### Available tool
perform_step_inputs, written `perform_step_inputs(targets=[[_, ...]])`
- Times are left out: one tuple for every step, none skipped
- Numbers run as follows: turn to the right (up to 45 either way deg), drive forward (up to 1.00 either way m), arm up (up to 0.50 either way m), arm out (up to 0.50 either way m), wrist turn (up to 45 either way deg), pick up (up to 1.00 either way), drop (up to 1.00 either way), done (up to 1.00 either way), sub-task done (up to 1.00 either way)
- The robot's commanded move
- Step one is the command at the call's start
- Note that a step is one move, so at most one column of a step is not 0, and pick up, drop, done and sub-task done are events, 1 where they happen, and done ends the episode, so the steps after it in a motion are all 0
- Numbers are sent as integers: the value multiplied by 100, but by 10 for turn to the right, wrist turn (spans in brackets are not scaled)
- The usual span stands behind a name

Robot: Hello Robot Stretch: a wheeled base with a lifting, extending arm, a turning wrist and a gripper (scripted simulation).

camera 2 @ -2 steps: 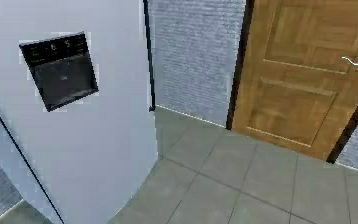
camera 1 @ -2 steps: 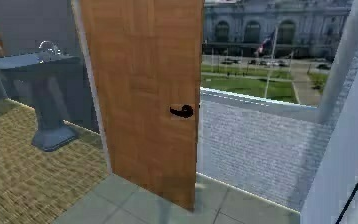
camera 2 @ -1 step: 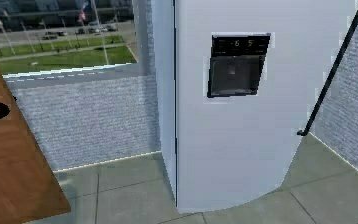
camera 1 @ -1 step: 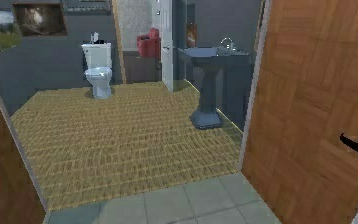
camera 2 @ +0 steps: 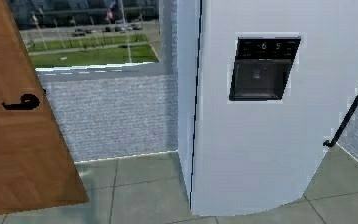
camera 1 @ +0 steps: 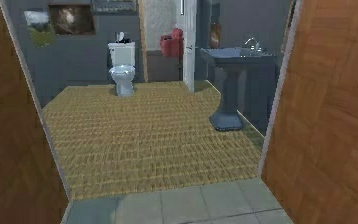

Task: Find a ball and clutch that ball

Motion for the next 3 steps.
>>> perform_step_inputs(targets=[[0,100,0,0,0,0,0,0,0],[0,100,0,0,0,0,0,0,0],[-30,0,0,0,0,0,0,0,0]])
